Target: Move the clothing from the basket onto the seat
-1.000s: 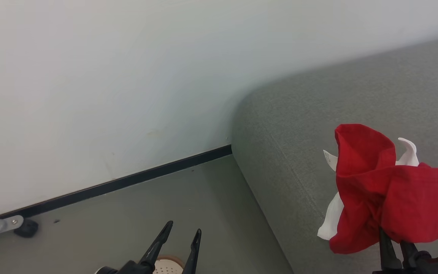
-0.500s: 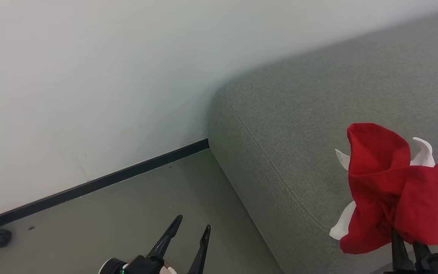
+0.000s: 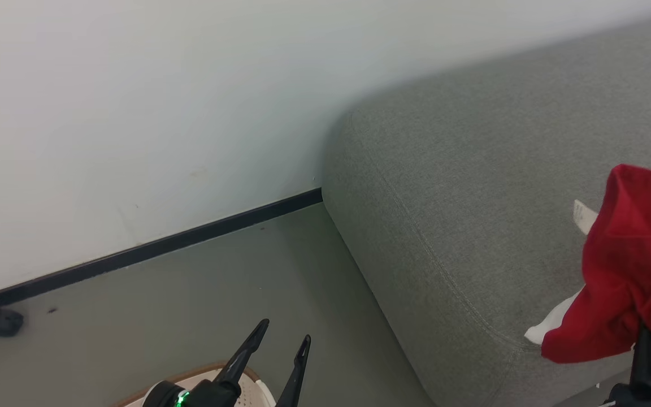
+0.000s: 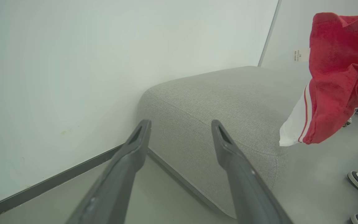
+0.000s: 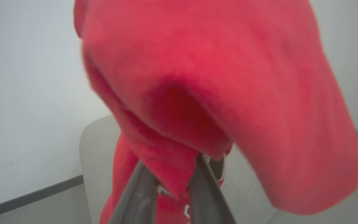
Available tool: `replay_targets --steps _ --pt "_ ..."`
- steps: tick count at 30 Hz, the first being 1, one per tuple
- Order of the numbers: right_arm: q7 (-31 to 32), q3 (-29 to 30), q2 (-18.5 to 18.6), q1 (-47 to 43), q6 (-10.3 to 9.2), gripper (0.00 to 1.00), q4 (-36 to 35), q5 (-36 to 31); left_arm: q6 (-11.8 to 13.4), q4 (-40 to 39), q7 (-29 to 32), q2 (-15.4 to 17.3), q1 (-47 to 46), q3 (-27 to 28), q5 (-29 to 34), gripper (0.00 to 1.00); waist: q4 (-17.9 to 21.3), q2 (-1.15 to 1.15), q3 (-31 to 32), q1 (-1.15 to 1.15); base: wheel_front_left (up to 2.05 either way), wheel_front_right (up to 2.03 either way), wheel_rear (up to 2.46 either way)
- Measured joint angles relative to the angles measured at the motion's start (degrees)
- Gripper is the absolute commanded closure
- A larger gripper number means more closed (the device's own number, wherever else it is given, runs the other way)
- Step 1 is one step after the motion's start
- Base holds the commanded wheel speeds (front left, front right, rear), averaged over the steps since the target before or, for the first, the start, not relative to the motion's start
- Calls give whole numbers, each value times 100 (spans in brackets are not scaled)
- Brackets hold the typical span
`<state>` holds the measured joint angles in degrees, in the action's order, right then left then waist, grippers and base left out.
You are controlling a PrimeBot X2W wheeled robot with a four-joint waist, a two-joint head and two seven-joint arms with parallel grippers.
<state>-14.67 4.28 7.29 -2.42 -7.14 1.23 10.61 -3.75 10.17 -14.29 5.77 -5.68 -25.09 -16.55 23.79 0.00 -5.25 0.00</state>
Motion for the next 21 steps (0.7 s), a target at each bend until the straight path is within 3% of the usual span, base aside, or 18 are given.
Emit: replay_targets --steps 5,12,21 --pt "-1 432 35 647 44 100 300 575 -36 -22 0 147 1 45 55 0 -86 0 -186 0 0 0 0" --pt "108 812 264 1718 369 100 898 1306 -93 -137 -1 363 0 81 207 0 -240 1 -480 0 0 0 0" --pt "412 1302 645 2909 595 100 1807 2028 -188 -315 -1 672 -5 248 238 0 -445 1 -915 0 0 0 0"
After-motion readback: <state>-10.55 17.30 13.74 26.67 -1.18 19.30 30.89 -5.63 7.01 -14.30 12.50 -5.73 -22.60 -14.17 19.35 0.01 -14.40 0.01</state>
